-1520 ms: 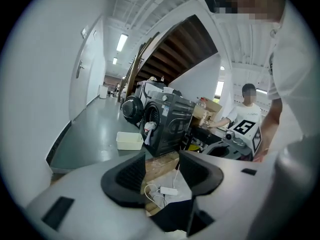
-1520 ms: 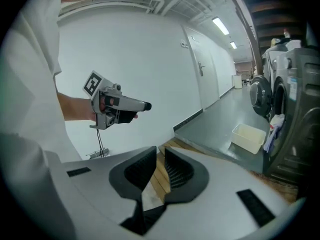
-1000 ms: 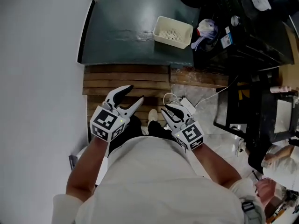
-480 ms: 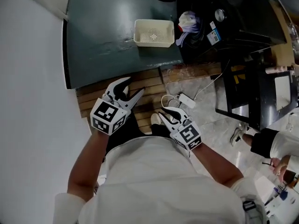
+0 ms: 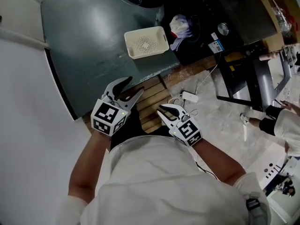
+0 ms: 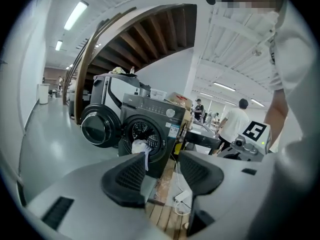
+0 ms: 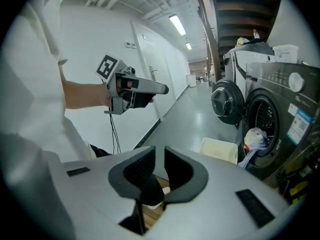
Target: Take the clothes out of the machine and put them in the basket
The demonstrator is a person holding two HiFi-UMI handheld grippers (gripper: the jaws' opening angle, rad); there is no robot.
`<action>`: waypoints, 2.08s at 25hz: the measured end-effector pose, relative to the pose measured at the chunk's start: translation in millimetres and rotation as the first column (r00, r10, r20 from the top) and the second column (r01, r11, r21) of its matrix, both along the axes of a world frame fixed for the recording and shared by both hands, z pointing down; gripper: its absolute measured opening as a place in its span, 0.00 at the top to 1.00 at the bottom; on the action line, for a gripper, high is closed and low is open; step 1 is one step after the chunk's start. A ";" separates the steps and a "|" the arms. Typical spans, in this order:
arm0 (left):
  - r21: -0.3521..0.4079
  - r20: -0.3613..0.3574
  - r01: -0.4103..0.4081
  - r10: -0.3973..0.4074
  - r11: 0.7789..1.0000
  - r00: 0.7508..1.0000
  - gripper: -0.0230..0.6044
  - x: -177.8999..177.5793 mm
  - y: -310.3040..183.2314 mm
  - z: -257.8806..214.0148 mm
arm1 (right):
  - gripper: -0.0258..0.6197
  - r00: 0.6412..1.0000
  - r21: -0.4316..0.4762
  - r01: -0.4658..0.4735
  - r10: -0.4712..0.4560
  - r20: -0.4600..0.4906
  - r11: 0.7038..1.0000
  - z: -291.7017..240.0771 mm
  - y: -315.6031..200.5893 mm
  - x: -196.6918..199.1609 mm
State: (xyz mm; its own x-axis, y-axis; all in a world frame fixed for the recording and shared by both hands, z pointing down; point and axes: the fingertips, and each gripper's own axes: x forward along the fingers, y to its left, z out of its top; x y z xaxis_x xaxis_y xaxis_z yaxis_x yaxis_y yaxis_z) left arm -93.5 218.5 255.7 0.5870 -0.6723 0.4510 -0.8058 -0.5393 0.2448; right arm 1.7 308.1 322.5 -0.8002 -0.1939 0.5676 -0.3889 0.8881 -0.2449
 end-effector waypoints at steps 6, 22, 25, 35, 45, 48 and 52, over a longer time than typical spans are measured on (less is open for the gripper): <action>-0.029 0.016 -0.118 0.119 0.993 0.993 0.62 -45.6 -39.3 -14.1 | 0.88 0.997 0.006 -0.075 0.075 -0.008 0.997 -44.2 -20.1 -59.8; -0.072 0.043 -0.300 0.303 0.951 0.952 0.54 40.1 -209.8 66.5 | 0.82 0.966 0.025 -0.258 0.259 -0.004 0.966 29.8 -144.8 -56.9; -0.079 0.049 -0.316 0.320 0.945 0.946 0.49 68.6 -246.1 96.3 | 0.82 0.974 0.017 -0.226 0.226 -0.033 0.974 63.1 -159.3 -51.3; -0.096 0.061 -0.386 0.393 0.917 0.918 0.47 135.9 -332.6 193.0 | 0.77 0.952 -0.024 -0.305 0.304 -0.015 0.952 153.1 -222.4 -21.9; -0.138 0.117 -0.444 0.460 0.885 0.880 0.45 164.2 -382.4 285.3 | 0.77 0.903 -0.023 -0.425 0.425 0.066 0.905 212.7 -300.3 -11.2; -0.151 0.135 -0.464 0.483 0.873 0.865 0.44 171.8 -395.1 308.1 | 0.77 0.906 -0.006 -0.418 0.418 0.064 0.908 235.0 -326.7 -14.9; -0.141 0.143 -0.472 0.490 0.870 0.860 0.42 182.9 -416.7 329.4 | 0.77 0.899 0.003 -0.436 0.436 0.041 0.900 267.4 -351.7 -14.4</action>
State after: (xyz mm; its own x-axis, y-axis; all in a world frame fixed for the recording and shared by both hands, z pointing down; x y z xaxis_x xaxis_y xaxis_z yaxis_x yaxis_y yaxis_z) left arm 89.4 -198.2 585.1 0.7352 -0.2732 0.6204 -0.4857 -0.8507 0.2009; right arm -12.7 -43.6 589.9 -0.6551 -0.5347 0.5338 -0.7283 0.6350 -0.2577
